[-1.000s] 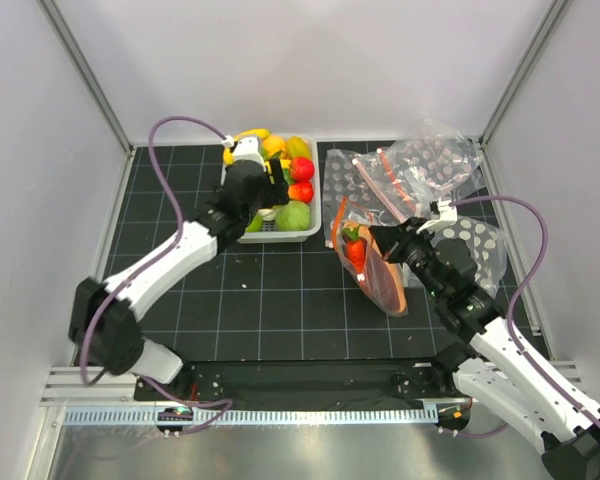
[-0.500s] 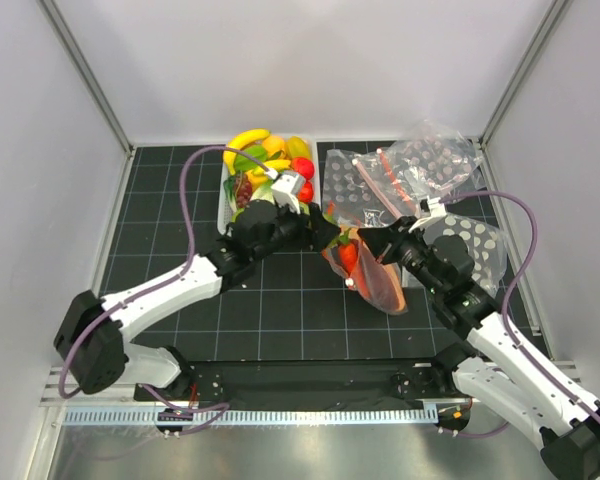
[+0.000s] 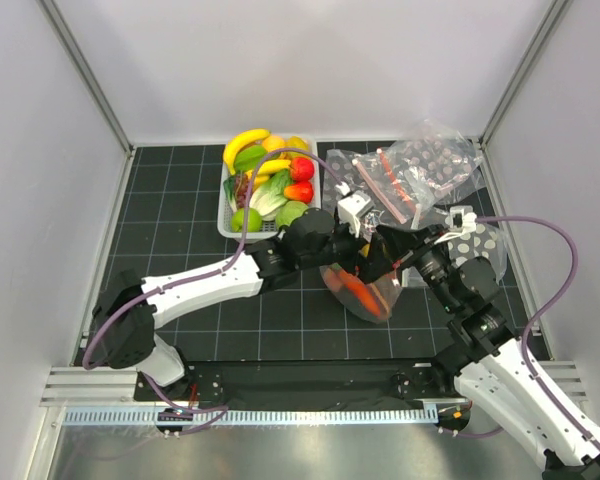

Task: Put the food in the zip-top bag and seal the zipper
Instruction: Place the fake fruit in the zipper food storage bag.

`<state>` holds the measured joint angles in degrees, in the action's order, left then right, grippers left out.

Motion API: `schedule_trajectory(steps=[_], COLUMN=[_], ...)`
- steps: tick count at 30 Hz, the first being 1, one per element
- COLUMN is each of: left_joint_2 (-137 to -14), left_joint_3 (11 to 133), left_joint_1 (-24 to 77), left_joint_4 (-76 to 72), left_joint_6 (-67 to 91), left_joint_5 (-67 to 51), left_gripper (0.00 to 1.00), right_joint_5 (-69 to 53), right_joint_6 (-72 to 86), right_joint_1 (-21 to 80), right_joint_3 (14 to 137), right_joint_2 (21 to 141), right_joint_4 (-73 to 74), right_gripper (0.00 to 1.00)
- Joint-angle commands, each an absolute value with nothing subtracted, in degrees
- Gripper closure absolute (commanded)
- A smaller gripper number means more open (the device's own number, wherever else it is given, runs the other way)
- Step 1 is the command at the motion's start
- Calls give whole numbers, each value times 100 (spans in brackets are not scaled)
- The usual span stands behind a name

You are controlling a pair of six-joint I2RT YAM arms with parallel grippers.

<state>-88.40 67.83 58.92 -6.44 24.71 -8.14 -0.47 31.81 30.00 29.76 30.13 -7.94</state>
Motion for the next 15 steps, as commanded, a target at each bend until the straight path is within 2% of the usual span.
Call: schedule_trajectory(steps=[1, 2, 11, 15], left_joint_2=[-9035, -9035, -8368, -7955], left_joint_3=[7198, 7216, 6952, 6813], left_joint_1=[6012, 6003, 5994, 5994], left_joint_4=[-80, -18, 395, 729], left_joint_6=[2320, 2303, 1881, 1837], left_joint_5=[-827, -643, 886, 2762], left_gripper=[5, 0, 0, 0], right_joint_5=[649, 763, 1257, 1388], right_joint_6=[3260, 3296, 3410, 3445], right_joint_1=[3015, 3023, 3023, 3015], right_joint_3=[2892, 2805, 2812, 2874], right_joint_2=[2796, 2734, 2680, 2794], right_joint_4=[-1108, -1090, -826, -703], right_gripper=[99, 99, 99, 99])
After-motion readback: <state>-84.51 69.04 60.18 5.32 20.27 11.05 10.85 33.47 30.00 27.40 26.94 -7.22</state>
